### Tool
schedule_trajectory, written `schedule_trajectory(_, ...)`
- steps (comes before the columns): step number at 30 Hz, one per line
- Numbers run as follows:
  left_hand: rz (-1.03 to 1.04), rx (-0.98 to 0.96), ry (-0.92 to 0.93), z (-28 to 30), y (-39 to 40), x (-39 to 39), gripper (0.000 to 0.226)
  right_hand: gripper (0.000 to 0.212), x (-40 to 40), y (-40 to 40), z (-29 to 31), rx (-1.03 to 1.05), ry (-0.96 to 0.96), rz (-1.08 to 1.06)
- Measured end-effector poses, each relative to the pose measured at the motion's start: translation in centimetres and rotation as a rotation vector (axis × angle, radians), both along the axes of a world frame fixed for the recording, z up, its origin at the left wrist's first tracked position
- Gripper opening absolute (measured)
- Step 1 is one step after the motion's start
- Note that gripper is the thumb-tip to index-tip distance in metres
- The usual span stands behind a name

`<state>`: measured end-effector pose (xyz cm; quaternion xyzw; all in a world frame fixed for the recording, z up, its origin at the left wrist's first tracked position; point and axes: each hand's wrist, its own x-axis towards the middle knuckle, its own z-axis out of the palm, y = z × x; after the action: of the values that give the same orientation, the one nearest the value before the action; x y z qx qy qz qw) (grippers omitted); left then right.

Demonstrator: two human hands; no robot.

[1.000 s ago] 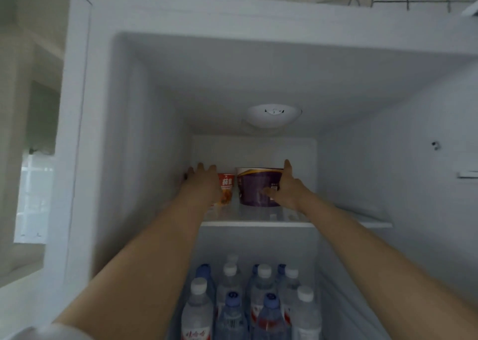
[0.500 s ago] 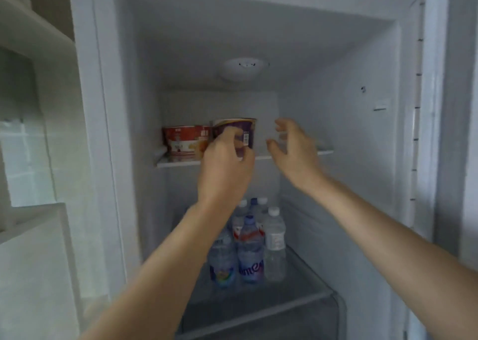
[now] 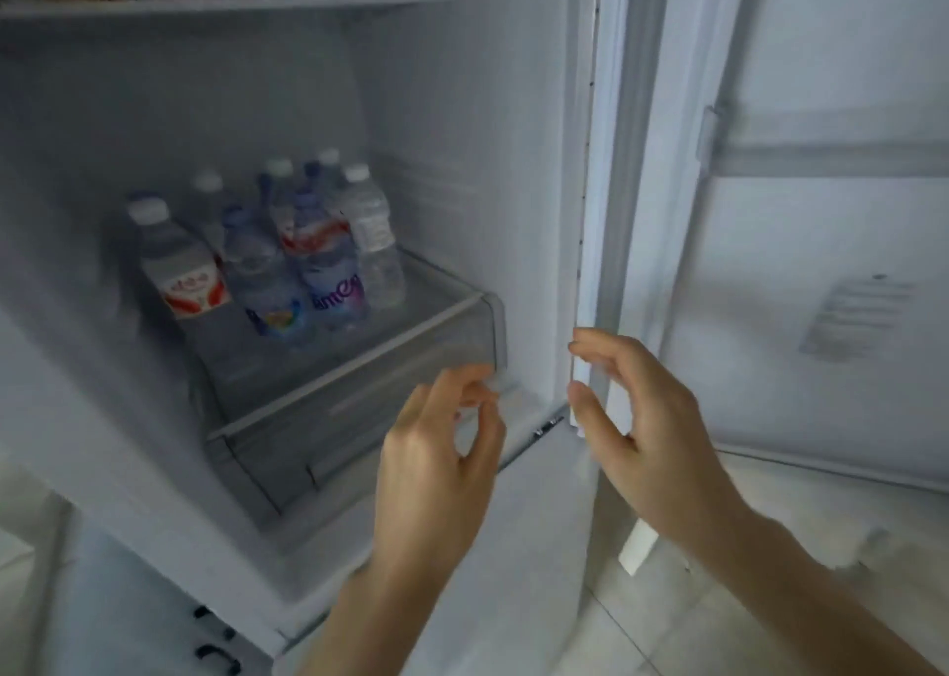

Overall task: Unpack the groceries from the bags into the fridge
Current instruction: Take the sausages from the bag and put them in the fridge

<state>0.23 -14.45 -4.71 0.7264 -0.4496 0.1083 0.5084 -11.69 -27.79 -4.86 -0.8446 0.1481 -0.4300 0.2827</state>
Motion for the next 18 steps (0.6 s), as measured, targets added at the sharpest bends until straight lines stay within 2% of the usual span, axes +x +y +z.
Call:
schedule_trajectory(9, -0.145, 0.304, 0.284, -11.4, -0.5, -13.5, 0.023, 0.036, -15.0, 3.6, -10.2, 0.214, 0.231, -0.194)
schedule_trajectory(18, -0.446, 0.566, 0.267, -18.1, -1.2, -33.2, 0.019, 0.034, -36.8, 7.7, -17.0, 0.427, 0.417, -0.456)
